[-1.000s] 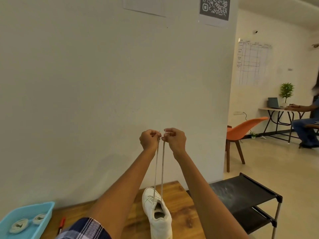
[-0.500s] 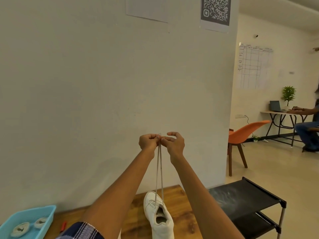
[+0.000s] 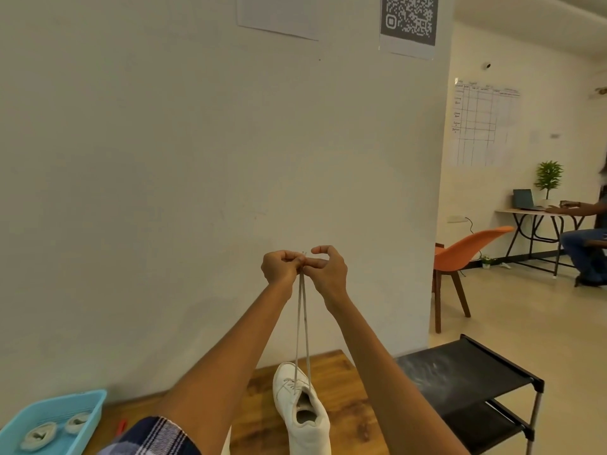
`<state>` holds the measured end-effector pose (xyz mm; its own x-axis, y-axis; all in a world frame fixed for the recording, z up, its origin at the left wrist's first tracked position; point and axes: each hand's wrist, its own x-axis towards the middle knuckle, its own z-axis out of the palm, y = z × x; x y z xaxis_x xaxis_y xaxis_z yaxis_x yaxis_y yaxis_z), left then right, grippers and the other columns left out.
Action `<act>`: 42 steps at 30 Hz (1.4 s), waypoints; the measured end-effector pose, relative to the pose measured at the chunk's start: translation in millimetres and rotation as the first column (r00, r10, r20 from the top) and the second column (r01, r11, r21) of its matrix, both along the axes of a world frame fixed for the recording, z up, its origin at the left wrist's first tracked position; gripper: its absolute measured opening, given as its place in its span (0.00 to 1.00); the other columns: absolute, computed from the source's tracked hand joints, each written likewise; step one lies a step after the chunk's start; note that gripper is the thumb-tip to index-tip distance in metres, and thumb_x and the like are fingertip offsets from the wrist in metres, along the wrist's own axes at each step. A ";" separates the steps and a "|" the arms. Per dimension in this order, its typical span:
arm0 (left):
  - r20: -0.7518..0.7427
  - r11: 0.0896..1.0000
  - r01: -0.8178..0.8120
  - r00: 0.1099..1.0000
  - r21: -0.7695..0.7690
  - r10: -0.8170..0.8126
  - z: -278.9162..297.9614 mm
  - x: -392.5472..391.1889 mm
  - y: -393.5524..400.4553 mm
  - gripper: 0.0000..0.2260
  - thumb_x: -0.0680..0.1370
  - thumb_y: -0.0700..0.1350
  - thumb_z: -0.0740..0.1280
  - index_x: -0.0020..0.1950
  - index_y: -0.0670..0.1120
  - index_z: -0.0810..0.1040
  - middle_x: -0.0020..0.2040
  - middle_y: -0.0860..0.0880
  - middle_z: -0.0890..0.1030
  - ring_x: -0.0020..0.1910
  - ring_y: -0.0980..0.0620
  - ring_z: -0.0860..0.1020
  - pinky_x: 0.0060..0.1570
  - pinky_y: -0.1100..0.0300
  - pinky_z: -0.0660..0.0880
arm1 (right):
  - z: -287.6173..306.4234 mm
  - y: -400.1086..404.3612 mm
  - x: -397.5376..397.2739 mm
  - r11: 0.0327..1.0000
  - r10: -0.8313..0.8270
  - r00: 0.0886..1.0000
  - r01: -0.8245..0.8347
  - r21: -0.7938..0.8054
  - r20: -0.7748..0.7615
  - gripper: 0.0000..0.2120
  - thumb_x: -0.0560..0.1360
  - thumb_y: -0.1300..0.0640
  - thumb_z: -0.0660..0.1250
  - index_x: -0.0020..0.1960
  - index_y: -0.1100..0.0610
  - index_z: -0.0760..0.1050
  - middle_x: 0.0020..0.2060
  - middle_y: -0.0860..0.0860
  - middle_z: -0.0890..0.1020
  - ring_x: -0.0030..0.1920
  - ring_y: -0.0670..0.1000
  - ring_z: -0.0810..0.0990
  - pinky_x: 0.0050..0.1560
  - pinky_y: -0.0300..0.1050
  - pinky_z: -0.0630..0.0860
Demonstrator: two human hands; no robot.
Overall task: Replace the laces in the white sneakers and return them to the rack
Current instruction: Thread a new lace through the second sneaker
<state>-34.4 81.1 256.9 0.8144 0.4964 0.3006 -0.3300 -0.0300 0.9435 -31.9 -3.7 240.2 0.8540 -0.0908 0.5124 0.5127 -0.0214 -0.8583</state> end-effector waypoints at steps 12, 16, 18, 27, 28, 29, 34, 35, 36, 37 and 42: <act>-0.033 0.992 0.076 0.996 -0.103 -0.080 -1.2 4.9 3.5 0.02 0.74 0.34 0.70 0.46 0.36 0.80 0.44 0.41 0.81 0.43 0.45 0.81 0.45 0.60 0.78 | -0.1 6.8 5.1 0.980 -0.124 0.982 0.144 -0.139 0.140 0.12 0.71 0.68 0.71 0.48 0.59 0.69 0.36 0.57 0.83 0.33 0.46 0.79 0.34 0.27 0.73; -0.036 0.976 0.102 0.993 -0.194 -0.111 -7.5 7.6 3.0 0.08 0.79 0.39 0.63 0.49 0.36 0.79 0.45 0.43 0.81 0.44 0.46 0.81 0.45 0.61 0.77 | -1.2 6.3 4.8 0.986 -0.138 0.984 0.148 -0.083 0.115 0.12 0.70 0.67 0.71 0.46 0.59 0.69 0.34 0.55 0.82 0.32 0.45 0.79 0.35 0.28 0.72; -0.066 0.985 0.111 0.991 -0.131 -0.121 -18.3 8.8 4.6 0.08 0.80 0.37 0.61 0.46 0.38 0.79 0.47 0.42 0.81 0.46 0.45 0.80 0.46 0.58 0.79 | -4.1 5.4 4.7 0.987 -0.150 0.983 0.155 -0.047 0.102 0.13 0.69 0.67 0.71 0.46 0.59 0.69 0.34 0.55 0.82 0.33 0.48 0.80 0.37 0.30 0.74; -0.149 0.954 0.297 0.946 0.047 -0.288 -41.9 3.9 3.5 0.10 0.81 0.38 0.58 0.50 0.37 0.77 0.45 0.43 0.80 0.42 0.46 0.80 0.42 0.59 0.79 | -6.1 -0.6 9.5 0.986 -0.162 0.986 0.161 0.036 0.031 0.12 0.69 0.69 0.70 0.45 0.59 0.70 0.32 0.51 0.80 0.34 0.51 0.80 0.42 0.40 0.78; -0.151 0.950 0.307 0.943 0.051 -0.297 -41.9 4.3 3.9 0.10 0.81 0.38 0.58 0.50 0.37 0.77 0.46 0.43 0.80 0.44 0.45 0.80 0.44 0.58 0.79 | -6.1 -1.6 9.5 0.986 -0.164 0.986 0.162 0.040 0.030 0.12 0.68 0.69 0.71 0.45 0.59 0.70 0.32 0.52 0.80 0.34 0.50 0.80 0.42 0.36 0.76; -0.153 0.947 0.317 0.940 0.053 -0.306 -42.7 5.1 3.9 0.09 0.81 0.39 0.58 0.51 0.37 0.77 0.47 0.42 0.80 0.45 0.45 0.80 0.45 0.58 0.79 | -6.3 -2.8 9.7 0.986 -0.163 0.986 0.161 0.042 0.029 0.12 0.68 0.69 0.71 0.45 0.59 0.70 0.32 0.52 0.80 0.34 0.50 0.80 0.41 0.33 0.74; -0.134 0.948 0.318 0.939 -0.008 -0.316 -45.3 6.4 4.9 0.08 0.80 0.38 0.60 0.52 0.36 0.77 0.46 0.43 0.81 0.39 0.48 0.80 0.43 0.59 0.79 | -6.8 -3.5 11.1 0.990 -0.131 0.991 0.130 0.050 0.025 0.12 0.69 0.69 0.71 0.45 0.59 0.70 0.32 0.51 0.80 0.33 0.49 0.80 0.38 0.33 0.75; -0.128 0.953 0.302 0.945 -0.016 -0.302 -44.5 6.2 4.7 0.08 0.80 0.37 0.61 0.52 0.36 0.78 0.45 0.43 0.81 0.38 0.49 0.80 0.42 0.60 0.79 | -6.5 -3.2 11.5 0.991 -0.127 0.992 0.126 0.047 0.026 0.12 0.69 0.69 0.71 0.45 0.59 0.70 0.32 0.51 0.80 0.33 0.48 0.80 0.37 0.32 0.75; -0.121 0.961 0.277 0.953 -0.014 -0.277 -43.9 6.1 4.5 0.07 0.79 0.37 0.62 0.51 0.36 0.78 0.43 0.44 0.81 0.38 0.49 0.80 0.41 0.60 0.79 | -6.4 -3.0 12.0 0.991 -0.126 0.992 0.125 0.041 0.032 0.12 0.69 0.68 0.71 0.45 0.59 0.70 0.32 0.51 0.80 0.33 0.48 0.80 0.38 0.32 0.75; -0.113 0.970 0.241 0.964 -0.019 -0.242 -43.4 5.9 4.1 0.06 0.79 0.36 0.62 0.49 0.36 0.79 0.42 0.44 0.80 0.37 0.49 0.79 0.40 0.60 0.79 | -6.4 -2.6 12.8 0.991 -0.127 0.991 0.125 0.037 0.038 0.12 0.69 0.69 0.71 0.45 0.59 0.70 0.32 0.52 0.81 0.34 0.49 0.80 0.39 0.34 0.76; -0.124 0.977 -0.042 0.992 -0.208 0.016 -47.8 10.9 12.8 0.10 0.81 0.36 0.58 0.45 0.39 0.77 0.41 0.43 0.79 0.33 0.50 0.75 0.37 0.59 0.77 | -12.0 -9.2 19.8 0.984 -0.163 0.986 0.161 0.071 0.022 0.11 0.69 0.69 0.71 0.41 0.58 0.70 0.35 0.59 0.82 0.35 0.52 0.80 0.41 0.42 0.78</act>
